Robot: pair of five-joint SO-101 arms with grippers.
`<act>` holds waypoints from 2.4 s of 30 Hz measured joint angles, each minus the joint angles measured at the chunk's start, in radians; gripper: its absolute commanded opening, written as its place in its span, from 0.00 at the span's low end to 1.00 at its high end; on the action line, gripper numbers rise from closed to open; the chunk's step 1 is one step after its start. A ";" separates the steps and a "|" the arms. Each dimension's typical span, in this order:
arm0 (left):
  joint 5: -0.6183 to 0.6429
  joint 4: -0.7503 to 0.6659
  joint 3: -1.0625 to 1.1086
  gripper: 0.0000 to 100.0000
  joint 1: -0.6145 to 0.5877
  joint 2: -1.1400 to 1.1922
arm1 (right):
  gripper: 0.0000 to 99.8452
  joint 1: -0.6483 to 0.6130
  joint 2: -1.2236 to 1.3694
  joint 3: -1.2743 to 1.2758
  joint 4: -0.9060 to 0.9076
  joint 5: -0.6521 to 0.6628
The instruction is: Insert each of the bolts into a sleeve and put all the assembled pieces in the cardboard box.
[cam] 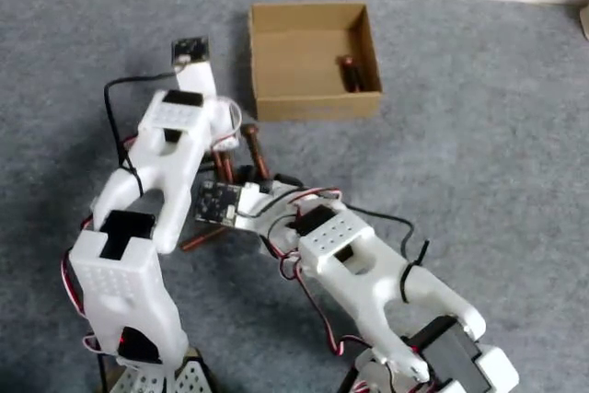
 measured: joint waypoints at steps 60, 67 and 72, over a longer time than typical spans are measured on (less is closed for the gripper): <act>0.126 0.110 -0.120 0.15 -0.252 0.000 | 0.11 0.002 0.391 -0.330 0.284 0.255; 0.126 0.110 -0.120 0.15 -0.252 0.000 | 0.29 0.012 0.399 -0.374 0.311 0.132; 0.126 0.110 -0.120 0.15 -0.252 0.000 | 0.29 0.015 0.404 -0.422 0.379 0.040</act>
